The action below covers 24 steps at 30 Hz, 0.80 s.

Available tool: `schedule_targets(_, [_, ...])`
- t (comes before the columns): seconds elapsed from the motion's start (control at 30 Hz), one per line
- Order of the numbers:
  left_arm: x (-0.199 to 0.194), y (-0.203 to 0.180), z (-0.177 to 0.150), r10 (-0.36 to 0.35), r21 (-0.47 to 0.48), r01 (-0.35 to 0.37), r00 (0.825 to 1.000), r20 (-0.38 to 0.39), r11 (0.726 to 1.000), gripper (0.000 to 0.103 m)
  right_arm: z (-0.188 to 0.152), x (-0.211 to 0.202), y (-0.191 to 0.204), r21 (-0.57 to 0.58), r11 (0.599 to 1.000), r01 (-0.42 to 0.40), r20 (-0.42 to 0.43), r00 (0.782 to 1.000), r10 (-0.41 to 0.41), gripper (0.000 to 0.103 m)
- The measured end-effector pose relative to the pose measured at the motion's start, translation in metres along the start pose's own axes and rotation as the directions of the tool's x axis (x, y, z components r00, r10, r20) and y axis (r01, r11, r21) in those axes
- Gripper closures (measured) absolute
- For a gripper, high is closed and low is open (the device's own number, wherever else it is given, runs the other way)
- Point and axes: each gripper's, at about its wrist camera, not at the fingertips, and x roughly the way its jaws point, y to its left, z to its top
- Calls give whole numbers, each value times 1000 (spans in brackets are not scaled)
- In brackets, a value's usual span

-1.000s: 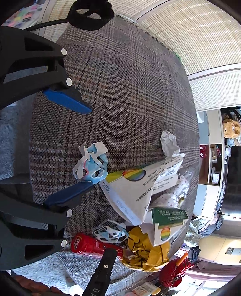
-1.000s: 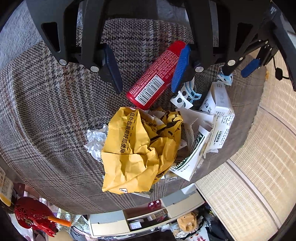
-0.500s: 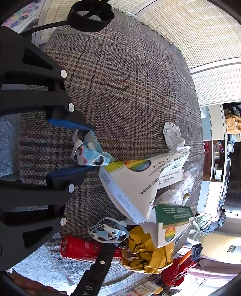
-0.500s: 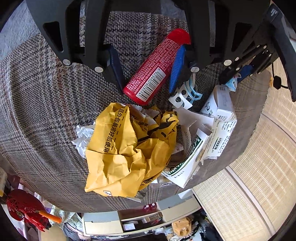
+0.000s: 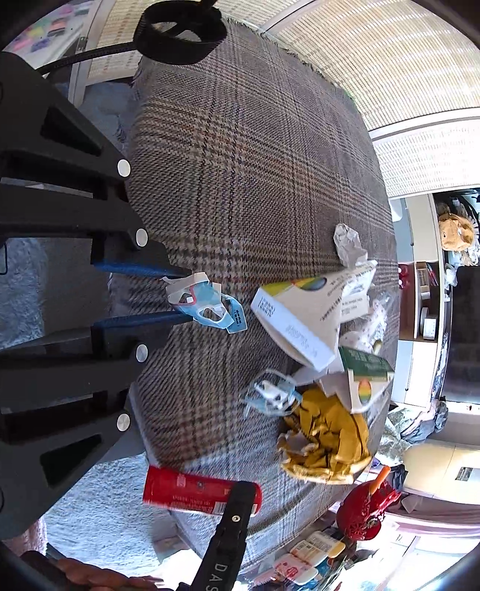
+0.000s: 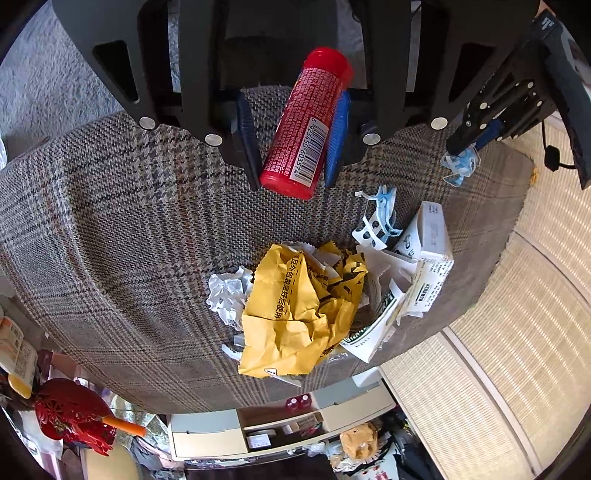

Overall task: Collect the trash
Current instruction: 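Carry the mask and red tube to the bin and release both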

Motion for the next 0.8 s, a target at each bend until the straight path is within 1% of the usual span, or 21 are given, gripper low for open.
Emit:
schedule_targets(0.1, [-17, -15, -9, -14, 27, 13, 1000, 23, 1000, 87, -10, -15, 5, -26, 1000, 8, 19, 1000, -7, 69])
schedule_targets(0.23, [-28, -29, -26, -36, 51, 34, 999, 20, 998, 87, -25, -21, 5, -46, 998, 31, 19, 999, -30, 70])
schedule_targets(0.37, [-25, -44, -42, -52, 49, 52, 999, -8, 997, 87, -45, -19, -1, -72, 996, 59, -9, 998, -60, 70])
schedule_targets(0.57, [-20, -69, -73, -72, 98, 77, 996, -58, 992, 87, -79, -30, -12, -128, 988, 87, -26, 996, -91, 70])
schedule_targets(0.67, [-7, -72, -91, -104, 53, 110, 989, -109, 993, 87, -93, -26, -27, -118, 989, 88, -53, 994, -95, 70])
schedule_targets(0.8, [12, -78, -113, -129, 10, 132, 976, -173, 991, 87, -111, -13, -44, -77, 996, 48, -91, 994, -55, 70])
